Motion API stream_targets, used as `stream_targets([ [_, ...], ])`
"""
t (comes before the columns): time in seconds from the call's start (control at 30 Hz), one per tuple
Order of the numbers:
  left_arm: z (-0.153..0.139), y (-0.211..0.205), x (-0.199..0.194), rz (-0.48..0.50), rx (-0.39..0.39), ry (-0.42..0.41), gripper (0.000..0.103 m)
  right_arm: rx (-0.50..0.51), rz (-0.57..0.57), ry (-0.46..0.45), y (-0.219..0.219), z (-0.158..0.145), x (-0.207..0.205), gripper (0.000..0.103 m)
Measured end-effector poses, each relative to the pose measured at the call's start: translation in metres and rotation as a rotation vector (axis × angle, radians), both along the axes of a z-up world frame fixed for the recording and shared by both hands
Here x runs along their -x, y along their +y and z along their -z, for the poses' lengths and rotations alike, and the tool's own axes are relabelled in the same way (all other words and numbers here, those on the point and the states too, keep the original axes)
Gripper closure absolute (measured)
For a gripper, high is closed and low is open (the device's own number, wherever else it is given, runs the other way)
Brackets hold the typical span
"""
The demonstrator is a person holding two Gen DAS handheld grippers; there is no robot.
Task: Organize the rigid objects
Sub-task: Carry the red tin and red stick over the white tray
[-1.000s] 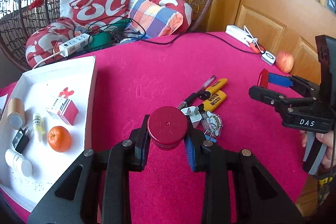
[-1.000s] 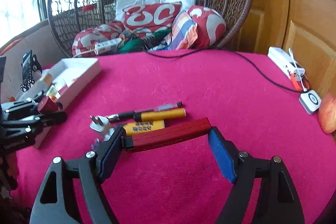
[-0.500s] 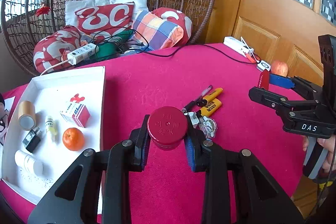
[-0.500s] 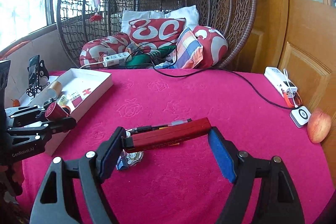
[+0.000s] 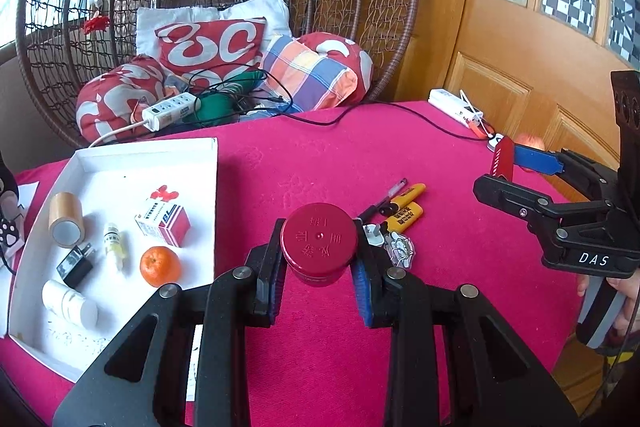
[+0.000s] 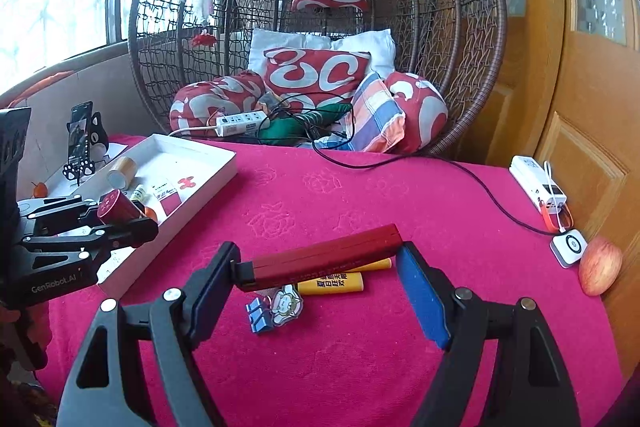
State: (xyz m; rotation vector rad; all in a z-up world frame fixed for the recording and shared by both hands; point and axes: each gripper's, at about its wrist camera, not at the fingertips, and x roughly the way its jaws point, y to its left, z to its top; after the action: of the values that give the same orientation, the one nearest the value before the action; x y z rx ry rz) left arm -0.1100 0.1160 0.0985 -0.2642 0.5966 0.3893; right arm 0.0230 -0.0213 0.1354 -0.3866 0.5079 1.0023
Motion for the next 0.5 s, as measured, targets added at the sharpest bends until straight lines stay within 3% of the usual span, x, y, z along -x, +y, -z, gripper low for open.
stream_targets([
  [0.5, 0.002, 0.028, 0.024, -0.063, 0.041, -0.034, 0.075, 0.026, -0.049, -0.012, 0.023, -0.001, 0.016, 0.023],
])
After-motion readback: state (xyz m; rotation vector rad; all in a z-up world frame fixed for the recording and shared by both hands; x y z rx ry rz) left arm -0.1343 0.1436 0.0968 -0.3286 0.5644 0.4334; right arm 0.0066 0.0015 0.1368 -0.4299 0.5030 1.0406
